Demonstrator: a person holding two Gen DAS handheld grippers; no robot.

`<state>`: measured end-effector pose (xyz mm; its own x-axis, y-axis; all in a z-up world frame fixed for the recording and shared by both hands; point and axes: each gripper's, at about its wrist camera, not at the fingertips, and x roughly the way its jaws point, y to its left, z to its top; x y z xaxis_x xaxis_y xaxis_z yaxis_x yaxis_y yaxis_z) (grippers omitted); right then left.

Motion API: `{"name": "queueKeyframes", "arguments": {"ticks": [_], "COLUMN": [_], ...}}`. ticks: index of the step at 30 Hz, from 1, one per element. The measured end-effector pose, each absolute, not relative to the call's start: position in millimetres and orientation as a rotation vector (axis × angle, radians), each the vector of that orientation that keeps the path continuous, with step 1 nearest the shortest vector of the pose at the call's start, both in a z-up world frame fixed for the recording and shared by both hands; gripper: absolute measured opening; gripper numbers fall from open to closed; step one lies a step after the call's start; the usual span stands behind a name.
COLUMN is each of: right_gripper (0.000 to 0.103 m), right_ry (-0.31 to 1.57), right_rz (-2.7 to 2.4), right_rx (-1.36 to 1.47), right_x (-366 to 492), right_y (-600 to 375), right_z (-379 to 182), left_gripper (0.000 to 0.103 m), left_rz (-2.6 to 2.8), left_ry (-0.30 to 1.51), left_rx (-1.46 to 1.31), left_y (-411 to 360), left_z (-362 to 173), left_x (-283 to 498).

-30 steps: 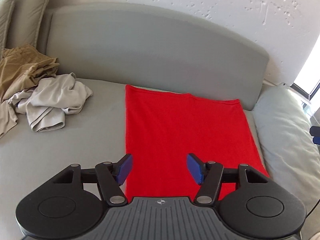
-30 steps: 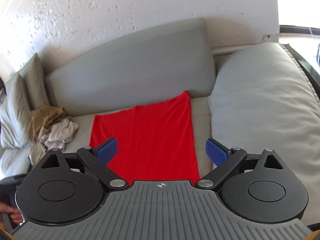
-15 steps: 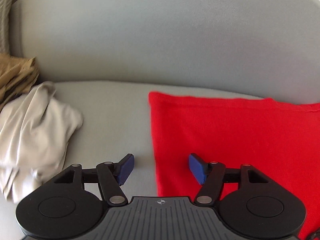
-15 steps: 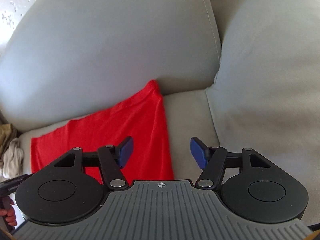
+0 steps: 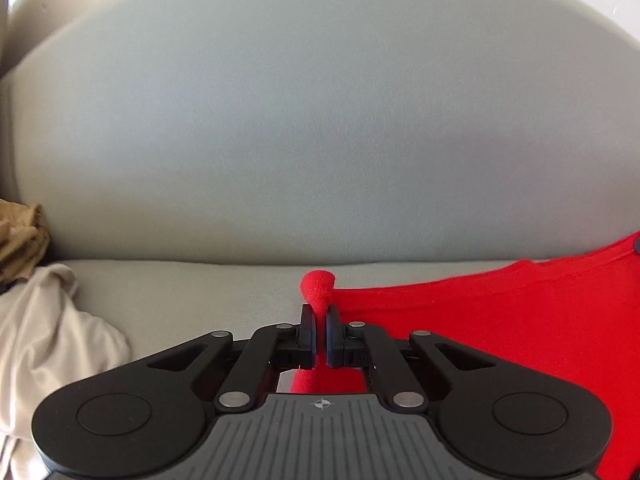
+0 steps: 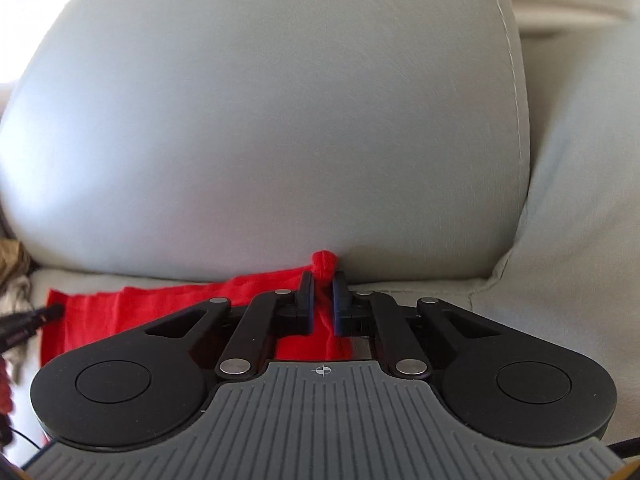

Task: Fold clothes
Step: 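Grasp the shirt hem with both grippers, then fold the held hem up toward the collar with both grippers and release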

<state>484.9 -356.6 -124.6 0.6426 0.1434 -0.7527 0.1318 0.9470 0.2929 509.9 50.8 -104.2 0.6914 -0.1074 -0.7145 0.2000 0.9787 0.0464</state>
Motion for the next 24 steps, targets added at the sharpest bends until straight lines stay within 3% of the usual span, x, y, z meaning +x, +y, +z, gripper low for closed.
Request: {"name": "queueKeyframes", "arguments": {"ticks": [8, 15, 19, 24], "right_gripper": [0.006, 0.006, 0.006, 0.006], "right_ry": [0.783, 0.775, 0.799, 0.883], "right_rz": [-0.036, -0.017, 0.01, -0.033], "right_rx": [0.331, 0.518, 0.556, 0.571], "right_x": [404, 287, 209, 133], "right_y": [-344, -367, -366, -364], "right_z": [-43, 35, 44, -8], "left_gripper": [0.003, 0.003, 0.003, 0.003], "left_rz": [-0.185, -0.233, -0.269, -0.254], "left_ry": [0.719, 0.677, 0.698, 0.775], "left_rx": [0.065, 0.094, 0.126, 0.114], "left_y": [81, 104, 85, 94], "left_z": [-27, 32, 17, -38], "left_x": [428, 314, 253, 191]}}
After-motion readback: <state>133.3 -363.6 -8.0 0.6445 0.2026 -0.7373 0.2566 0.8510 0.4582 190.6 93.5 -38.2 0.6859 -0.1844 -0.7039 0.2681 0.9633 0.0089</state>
